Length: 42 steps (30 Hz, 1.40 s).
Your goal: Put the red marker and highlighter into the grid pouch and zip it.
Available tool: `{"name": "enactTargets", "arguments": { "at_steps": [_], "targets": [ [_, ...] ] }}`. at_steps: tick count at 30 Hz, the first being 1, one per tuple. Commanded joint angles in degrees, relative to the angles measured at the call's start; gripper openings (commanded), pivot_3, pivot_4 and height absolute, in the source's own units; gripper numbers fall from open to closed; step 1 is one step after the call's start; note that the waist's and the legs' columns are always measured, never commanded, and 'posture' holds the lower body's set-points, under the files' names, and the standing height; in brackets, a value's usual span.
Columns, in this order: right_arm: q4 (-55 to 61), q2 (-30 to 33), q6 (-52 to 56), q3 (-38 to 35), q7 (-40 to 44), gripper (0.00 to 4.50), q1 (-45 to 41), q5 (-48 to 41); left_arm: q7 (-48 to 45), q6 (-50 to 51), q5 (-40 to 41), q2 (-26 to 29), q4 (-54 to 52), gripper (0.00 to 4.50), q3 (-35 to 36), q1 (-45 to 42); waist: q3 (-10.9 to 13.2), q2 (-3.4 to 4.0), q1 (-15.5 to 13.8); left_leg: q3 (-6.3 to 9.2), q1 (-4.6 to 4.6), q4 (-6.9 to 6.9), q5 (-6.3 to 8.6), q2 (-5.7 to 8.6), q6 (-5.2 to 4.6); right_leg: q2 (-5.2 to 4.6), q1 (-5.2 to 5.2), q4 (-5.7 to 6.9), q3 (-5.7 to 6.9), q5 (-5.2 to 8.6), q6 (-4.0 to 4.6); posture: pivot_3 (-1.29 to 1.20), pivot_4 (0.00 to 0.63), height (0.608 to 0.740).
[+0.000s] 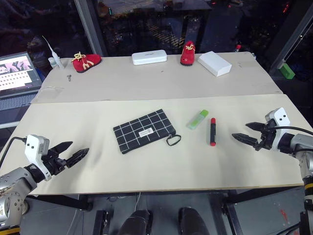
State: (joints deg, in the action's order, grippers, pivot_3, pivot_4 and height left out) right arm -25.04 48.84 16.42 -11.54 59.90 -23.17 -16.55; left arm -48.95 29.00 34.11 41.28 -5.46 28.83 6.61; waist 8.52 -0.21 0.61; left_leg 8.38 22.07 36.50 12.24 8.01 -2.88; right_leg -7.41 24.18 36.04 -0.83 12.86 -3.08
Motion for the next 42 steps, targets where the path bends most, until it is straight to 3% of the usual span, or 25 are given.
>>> {"name": "enactTargets", "arguments": {
  "at_steps": [1,3,4,7,12,16,19,21,24,28,35,42],
  "targets": [
    [1.25,0.22,-0.13,-0.92,-0.26,4.48,-0.64,-0.6,-1.35,-0.92,1.17,1.23,1.11,4.5,1.43,-1.97,0.0,0.0,0.0,0.0,0.0,0.0,0.0,0.0,0.0,0.0,0.0,0.0,0.0,0.0,0.0,0.0,0.15,0.74],
    [-0.3,-0.39,0.49,-0.76,-1.08,4.48,-2.08,-0.56,-3.03,-8.79,-3.46,1.81,4.88,4.5,-0.26,-3.73,0.0,0.0,-0.11,-0.02,-0.01,0.0,0.0,0.0,0.0,0.0,-0.01,0.01,0.0,0.0,0.0,0.0,0.15,0.74],
    [-0.93,-0.59,0.74,-0.74,-1.47,3.98,-2.65,-0.47,-3.24,-12.27,-5.96,2.03,6.44,4.5,-1.13,-4.25,0.0,0.0,-0.11,-0.03,-0.03,0.0,0.0,-0.01,0.0,0.02,-0.01,0.0,0.01,-0.02,0.02,0.0,0.15,0.74],
    [-1.68,-0.82,0.23,-0.24,-1.16,3.17,-3.73,-0.12,-5.79,-24.14,-14.53,4.14,9.28,4.5,-5.8,-2.77,0.0,0.0,-0.02,-0.18,-0.07,0.0,0.0,-0.05,0.01,0.02,-0.01,-0.03,-0.04,-0.05,0.07,0.0,0.15,0.74],
    [-1.4,-1.31,0.33,0.25,0.16,1.3,-5.27,-0.82,-7.05,-32.9,-18.27,5.52,11.28,4.5,-7.96,-4.6,0.0,-0.01,0.0,-0.5,-0.07,-0.16,0.09,-0.09,-0.14,0.01,0.1,-0.16,-0.26,-0.09,0.02,0.0,0.15,0.74],
    [0.45,-2.23,0.74,1.97,1.6,0.07,-6.34,-0.82,-8.17,-38.31,-21.33,7.14,12.38,4.5,-10.21,-5.6,0.0,-0.01,0.07,-0.54,-0.08,-0.16,0.09,-0.12,-0.15,0.02,0.1,-0.14,-0.28,-0.11,0.01,0.0,0.15,0.74],
    [2.69,-3.36,1.61,3.13,2.37,0.07,-7.02,-1.26,-8.51,-41.39,-22.92,7.62,13.56,4.5,-11.64,-6.25,0.0,-0.01,0.08,-0.57,-0.1,-0.16,0.09,-0.17,-0.15,0.05,0.1,-0.13,-0.28,-0.12,0.01,0.0,0.15,0.74],
    [5.79,-6.85,3.21,5.33,-1.78,0.07,-9.68,0.02,-8.45,-45.49,-26.39,8.13,14.45,4.5,-14.5,-7.32,0.01,0.0,0.35,-0.59,-0.11,-0.16,0.09,-0.16,-0.15,0.06,0.11,-0.13,-0.3,-0.13,0.0,0.0,0.15,0.74],
    [13.86,-12.4,7.76,7.6,-1.68,0.07,-11.46,-3.99,-6.51,-51.55,-32.17,8.44,18.71,4.5,-18.4,-8.91,0.01,0.0,0.63,-0.8,-0.2,-0.17,0.1,-0.34,-0.14,0.12,0.16,-0.1,-0.36,-0.28,0.05,0.0,0.15,0.74],
    [18.23,-18.93,11.83,11.63,-5.38,0.07,-15.41,-3.55,-4.76,-57.62,-34.61,7.48,22.55,4.5,-21.31,-11.85,0.01,0.0,0.34,-0.83,-0.21,-0.13,0.21,-0.62,0.05,0.45,0.21,-0.11,-0.34,-0.36,0.13,0.0,0.15,0.74],
    [14.36,-27.22,16.01,26.51,-11.41,0.07,-21.76,7.01,-3.3,-63.47,-36.38,5.62,25.59,4.5,-26.09,-16.71,0.01,0.0,-0.08,-0.81,-0.12,-0.02,0.28,-0.7,0.17,0.67,0.35,-0.07,-0.2,-0.44,0.21,0.0,0.15,0.74],
    [2.37,-29.61,7.89,35.92,-14.7,0.07,-24.47,19.22,-2.92,-65.26,-36.49,5.21,26.41,4.5,-28.86,-17.97,0.0,0.0,0.15,-0.9,-0.09,0.01,0.31,-0.74,0.24,0.77,0.56,0.02,-0.23,-0.55,0.31,0.0,0.15,0.74]
  ]
}}
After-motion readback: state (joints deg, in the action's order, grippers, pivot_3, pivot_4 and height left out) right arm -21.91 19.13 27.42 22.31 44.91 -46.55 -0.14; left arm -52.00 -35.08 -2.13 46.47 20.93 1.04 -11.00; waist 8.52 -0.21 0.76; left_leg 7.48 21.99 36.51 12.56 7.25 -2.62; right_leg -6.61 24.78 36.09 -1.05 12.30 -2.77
